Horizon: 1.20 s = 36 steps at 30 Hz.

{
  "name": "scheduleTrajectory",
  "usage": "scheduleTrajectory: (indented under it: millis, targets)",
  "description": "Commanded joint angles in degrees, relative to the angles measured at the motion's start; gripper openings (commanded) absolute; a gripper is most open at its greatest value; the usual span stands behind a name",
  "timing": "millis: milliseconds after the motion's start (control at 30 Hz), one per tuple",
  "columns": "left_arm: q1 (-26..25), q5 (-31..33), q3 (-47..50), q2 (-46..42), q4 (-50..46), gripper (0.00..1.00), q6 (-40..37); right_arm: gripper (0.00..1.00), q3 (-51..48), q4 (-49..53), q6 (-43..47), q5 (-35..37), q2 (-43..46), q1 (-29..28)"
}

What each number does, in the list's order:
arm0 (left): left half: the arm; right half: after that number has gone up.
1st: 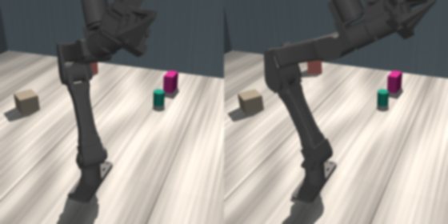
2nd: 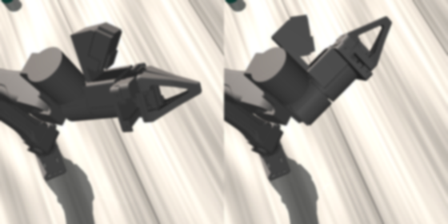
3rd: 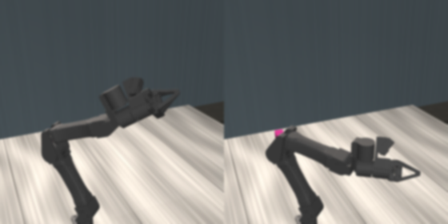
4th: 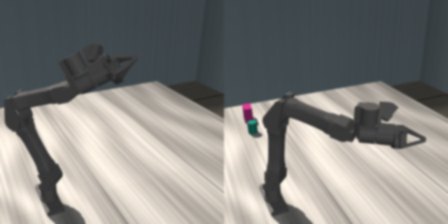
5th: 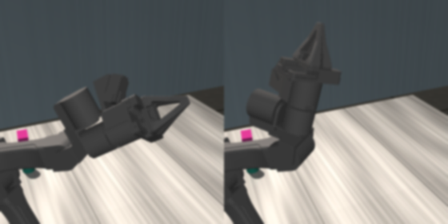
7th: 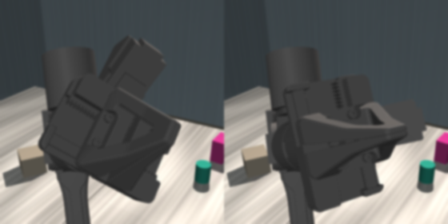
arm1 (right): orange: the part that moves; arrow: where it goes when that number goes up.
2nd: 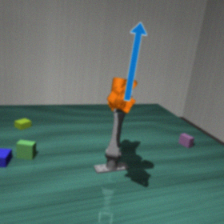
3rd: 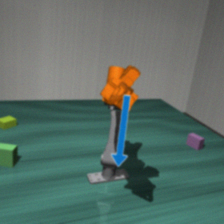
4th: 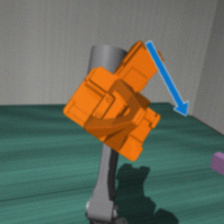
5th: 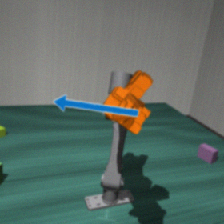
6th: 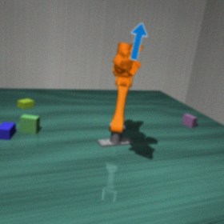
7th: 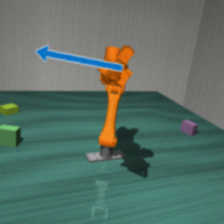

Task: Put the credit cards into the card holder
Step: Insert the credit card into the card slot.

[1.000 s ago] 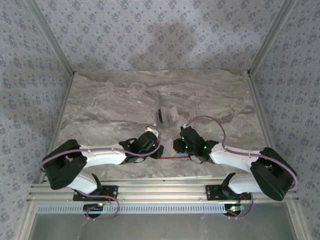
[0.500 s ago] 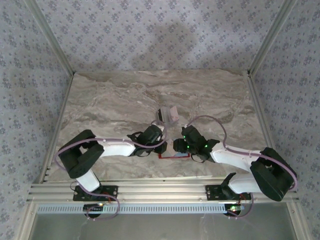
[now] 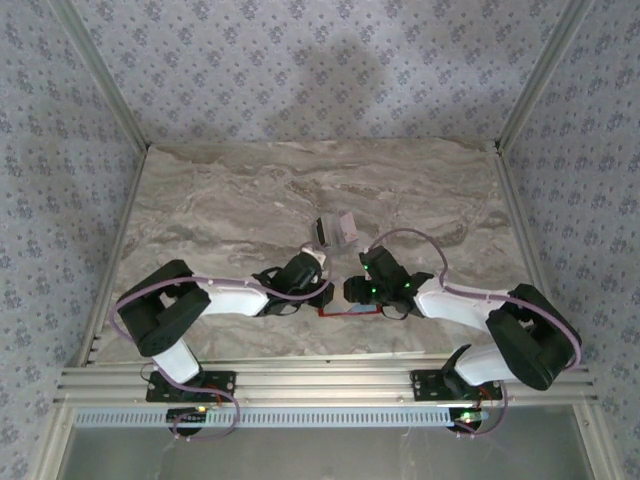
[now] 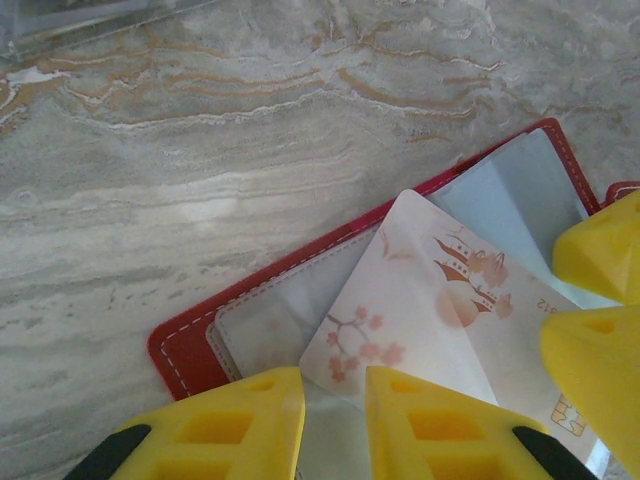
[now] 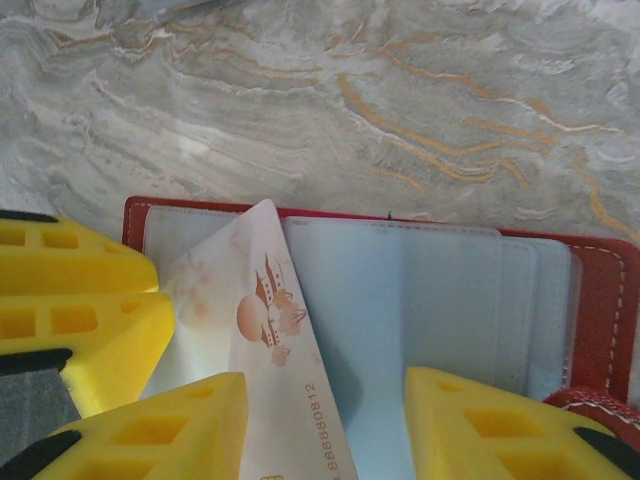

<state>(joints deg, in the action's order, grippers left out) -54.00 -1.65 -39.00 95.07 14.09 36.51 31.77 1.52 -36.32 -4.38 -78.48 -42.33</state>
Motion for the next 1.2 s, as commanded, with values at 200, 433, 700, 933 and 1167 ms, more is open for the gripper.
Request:
scheduleTrajectory:
  millis: [200,433,700,933,1167]
  targets:
    - [-0.06,0.37,2.79,5.42,-0.95,0.24,1.62,0.33,2.3,-0.59,3.16,-5.35,-0.7,0.32]
    - [-0.06,0.16,3.8,5.1,-0.04,0.24,1.98,0.11,2.6,-0.4,3.19,-5.29,-1.3,0.7]
    - [-0.08,-0.4,5.08,1.58,-0.29,0.25,1.9,0.0,0.67,-1.11,0.96,-2.87,-0.94,1.36]
    - [0.12,-3.45,6.38,-2.57,0.73,0.3,2.16,0.0,-3.38,-4.82,-2.85,-1.68,0.33,1.98]
    - [0.12,-2.54,7.14,-5.58,-1.04,0.32,1.67,0.0,-5.35,-6.71,-4.71,-0.94,0.45,2.24]
